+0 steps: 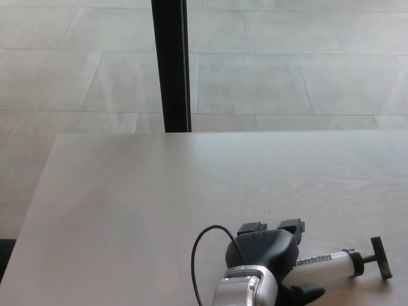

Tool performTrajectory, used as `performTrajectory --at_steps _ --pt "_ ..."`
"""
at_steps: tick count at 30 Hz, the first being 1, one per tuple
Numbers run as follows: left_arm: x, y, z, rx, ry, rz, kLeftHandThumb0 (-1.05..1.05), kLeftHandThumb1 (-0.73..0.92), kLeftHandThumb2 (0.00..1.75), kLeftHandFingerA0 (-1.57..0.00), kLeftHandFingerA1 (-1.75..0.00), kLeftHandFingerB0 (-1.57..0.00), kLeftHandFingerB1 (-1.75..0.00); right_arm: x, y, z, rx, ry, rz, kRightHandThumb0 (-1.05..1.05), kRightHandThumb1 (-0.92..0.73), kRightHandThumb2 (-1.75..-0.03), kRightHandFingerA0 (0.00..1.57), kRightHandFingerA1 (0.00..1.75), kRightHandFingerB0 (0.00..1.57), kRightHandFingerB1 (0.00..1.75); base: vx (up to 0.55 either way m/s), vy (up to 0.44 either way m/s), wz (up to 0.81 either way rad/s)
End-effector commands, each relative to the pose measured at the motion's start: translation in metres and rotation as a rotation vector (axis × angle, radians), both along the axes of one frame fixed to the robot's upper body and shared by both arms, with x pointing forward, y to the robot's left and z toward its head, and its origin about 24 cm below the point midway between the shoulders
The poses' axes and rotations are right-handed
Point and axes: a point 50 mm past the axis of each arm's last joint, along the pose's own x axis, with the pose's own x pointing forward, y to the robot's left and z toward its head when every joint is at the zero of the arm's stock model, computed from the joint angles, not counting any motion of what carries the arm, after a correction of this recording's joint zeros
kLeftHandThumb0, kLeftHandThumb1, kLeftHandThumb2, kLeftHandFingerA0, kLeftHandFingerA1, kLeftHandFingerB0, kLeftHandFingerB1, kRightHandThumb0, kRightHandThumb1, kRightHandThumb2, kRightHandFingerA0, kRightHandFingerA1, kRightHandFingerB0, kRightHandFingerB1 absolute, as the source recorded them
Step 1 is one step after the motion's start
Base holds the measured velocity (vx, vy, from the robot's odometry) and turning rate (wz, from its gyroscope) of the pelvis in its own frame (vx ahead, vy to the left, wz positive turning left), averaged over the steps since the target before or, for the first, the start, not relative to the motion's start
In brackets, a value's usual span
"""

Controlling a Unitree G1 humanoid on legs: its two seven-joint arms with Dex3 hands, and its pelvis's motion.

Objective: The robot uses its left hand to lift the air pump kept on the middle of the desk and use the right hand to pull out the handle

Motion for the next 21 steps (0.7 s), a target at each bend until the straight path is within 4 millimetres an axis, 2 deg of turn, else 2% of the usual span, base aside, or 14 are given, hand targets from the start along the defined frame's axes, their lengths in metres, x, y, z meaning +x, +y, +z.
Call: performTrajectory --at_steps 1,2,3,4,5,8,9,10,13,15,16,17,18,21 --pt "-0.002 0.0 -0.007 0.072 -0.019 -0.006 -0.81 0.71 0.69 0.0 -0.14 -0.06 -0.27 0.002 0.001 0.002 -0.004 -0.004 -0.01 -0.59 -0.74 -0.63 0.46 0.62 0.42 0.38 0.0 0.0 0.0" --pt "-0.002 -0.001 -0.007 0.078 -0.026 -0.008 -0.93 0.61 0.99 0.0 -0.32 -0.01 -0.24 0.002 0.001 0.003 -0.005 -0.005 -0.011 -0.59 -0.74 -0.62 0.48 0.63 0.44 0.38 0.0 0.0 0.0" --pt "-0.002 -0.002 -0.007 0.082 -0.028 -0.007 -0.93 0.61 0.99 0.0 -0.32 -0.01 -0.24 0.003 0.002 0.003 -0.009 -0.005 -0.012 -0.59 -0.74 -0.62 0.48 0.63 0.44 0.38 0.0 0.0 0.0" --pt "-0.003 -0.005 -0.008 0.094 -0.039 -0.007 -0.81 0.7 0.68 0.0 -0.15 -0.06 -0.28 0.004 0.003 0.003 0.002 -0.007 -0.007 -0.55 -0.74 -0.63 0.46 0.61 0.43 0.39 0.0 0.0 0.0" --pt "-0.003 -0.01 -0.008 0.085 -0.037 0.006 -0.92 0.6 0.98 0.0 -0.32 -0.01 -0.25 0.005 0.005 0.004 -0.001 -0.003 -0.001 -0.52 -0.75 -0.63 0.45 0.59 0.41 0.39 0.0 0.0 0.0" --pt "-0.005 -0.017 -0.01 0.031 -0.089 0.042 -0.78 0.53 0.92 -0.02 -0.45 -0.1 -0.43 0.007 0.007 0.003 -0.015 0.016 -0.003 -0.51 -0.75 -0.62 0.47 0.57 0.39 0.38 0.0 0.0 0.0" --pt "-0.006 -0.018 -0.012 0.026 -0.1 0.044 -0.73 0.53 0.93 -0.02 -0.49 -0.08 -0.46 0.007 0.009 0.002 -0.016 0.012 -0.004 -0.54 -0.6 -0.9 0.44 0.64 0.35 0.51 0.0 0.0 0.0" --pt "-0.007 -0.019 -0.013 0.011 -0.13 0.054 -0.68 0.7 0.61 -0.17 -0.56 -0.2 -0.36 0.007 0.009 0.001 -0.019 0.015 -0.004 -0.52 -0.74 -0.62 0.48 0.59 0.41 0.39 0.0 0.0 0.0" --pt "-0.01 -0.021 -0.018 0.036 -0.155 0.063 -0.66 0.56 0.91 -0.36 -0.64 -0.14 -0.46 0.008 0.008 -0.003 0.001 0.027 -0.007 -0.53 -0.72 -0.61 0.5 0.57 0.42 0.38 0.0 0.0 0.0" --pt "-0.01 -0.021 -0.021 0.073 -0.172 0.053 -0.63 0.71 0.61 -0.46 -0.7 -0.2 -0.35 0.009 0.008 -0.004 -0.004 0.038 -0.016 -0.54 -0.71 -0.62 0.49 0.54 0.42 0.37 0.0 0.0 0.0" --pt "-0.009 -0.018 -0.025 0.09 -0.183 0.056 -0.49 0.48 0.97 -0.57 -0.81 -0.07 -0.48 0.01 0.009 -0.003 0.002 0.029 -0.01 -0.55 -0.69 -0.59 0.47 0.54 0.41 0.37 0.0 0.0 0.0" --pt "-0.008 -0.018 -0.025 0.089 -0.184 0.056 -0.49 0.48 0.97 -0.57 -0.81 -0.07 -0.48 0.01 0.009 -0.003 0.002 0.029 -0.01 -0.55 -0.69 -0.59 0.47 0.54 0.41 0.37 0.0 0.0 0.0" --pt "-0.008 -0.016 -0.026 0.087 -0.18 0.057 -0.56 0.69 0.6 -0.54 -1.01 -0.21 -0.37 0.01 0.01 -0.002 -0.003 0.03 -0.011 -0.54 -0.69 -0.61 0.47 0.54 0.42 0.38 0.0 0.0 0.0" --pt "-0.006 -0.01 -0.03 0.161 -0.247 -0.008 -0.39 0.73 0.66 -0.76 -1.32 -0.24 -0.42 0.01 0.009 -0.002 -0.014 0.028 -0.027 -0.52 -0.68 -0.6 0.5 0.6 0.44 0.39 0.0 0.0 0.0"
